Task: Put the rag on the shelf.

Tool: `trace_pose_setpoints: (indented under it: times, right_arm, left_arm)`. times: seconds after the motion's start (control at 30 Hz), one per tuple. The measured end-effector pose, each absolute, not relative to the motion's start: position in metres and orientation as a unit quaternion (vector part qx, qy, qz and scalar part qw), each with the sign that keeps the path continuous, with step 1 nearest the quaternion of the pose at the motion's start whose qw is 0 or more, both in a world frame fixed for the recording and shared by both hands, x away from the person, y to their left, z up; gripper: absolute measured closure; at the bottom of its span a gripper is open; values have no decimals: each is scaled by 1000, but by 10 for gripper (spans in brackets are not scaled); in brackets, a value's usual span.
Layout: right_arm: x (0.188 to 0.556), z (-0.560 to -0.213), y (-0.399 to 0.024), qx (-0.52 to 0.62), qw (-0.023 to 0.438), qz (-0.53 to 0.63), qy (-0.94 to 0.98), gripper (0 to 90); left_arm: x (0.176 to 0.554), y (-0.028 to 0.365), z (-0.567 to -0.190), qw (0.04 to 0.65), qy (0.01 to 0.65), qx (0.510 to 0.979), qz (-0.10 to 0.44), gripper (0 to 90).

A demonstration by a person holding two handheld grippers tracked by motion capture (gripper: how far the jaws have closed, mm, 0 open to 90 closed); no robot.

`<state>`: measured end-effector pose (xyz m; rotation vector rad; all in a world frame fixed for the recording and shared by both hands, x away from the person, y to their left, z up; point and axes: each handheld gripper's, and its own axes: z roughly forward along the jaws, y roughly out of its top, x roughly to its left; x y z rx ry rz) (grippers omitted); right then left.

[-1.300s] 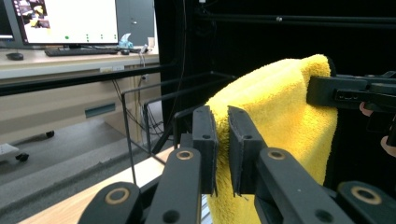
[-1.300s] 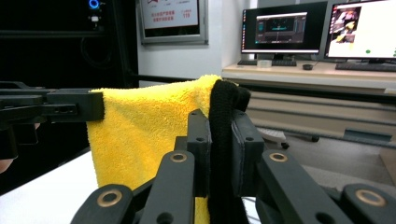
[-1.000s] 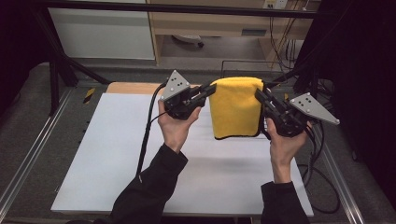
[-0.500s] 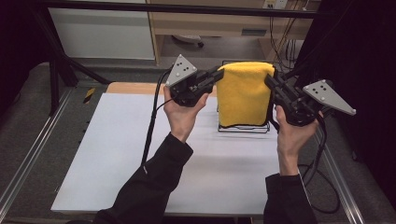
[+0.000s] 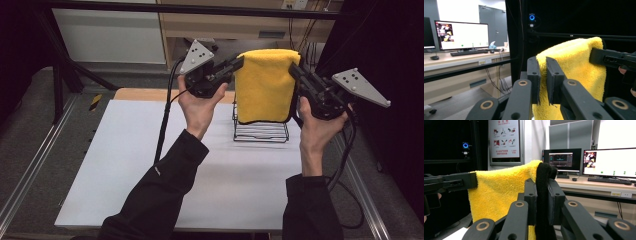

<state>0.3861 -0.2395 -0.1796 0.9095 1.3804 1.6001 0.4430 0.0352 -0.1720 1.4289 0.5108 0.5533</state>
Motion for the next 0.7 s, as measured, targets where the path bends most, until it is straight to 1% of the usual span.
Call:
trace_pose_setpoints:
  times: [0.33,0.7]
  right_arm:
    - [396,-164,-244,360,417,642,534,807]
    - [411,-149,-250,364,423,642,526,807]
  left_arm:
    - [451,28,-152,693,223,636,256,826]
    - [468,19,-137,700,228,628,251,826]
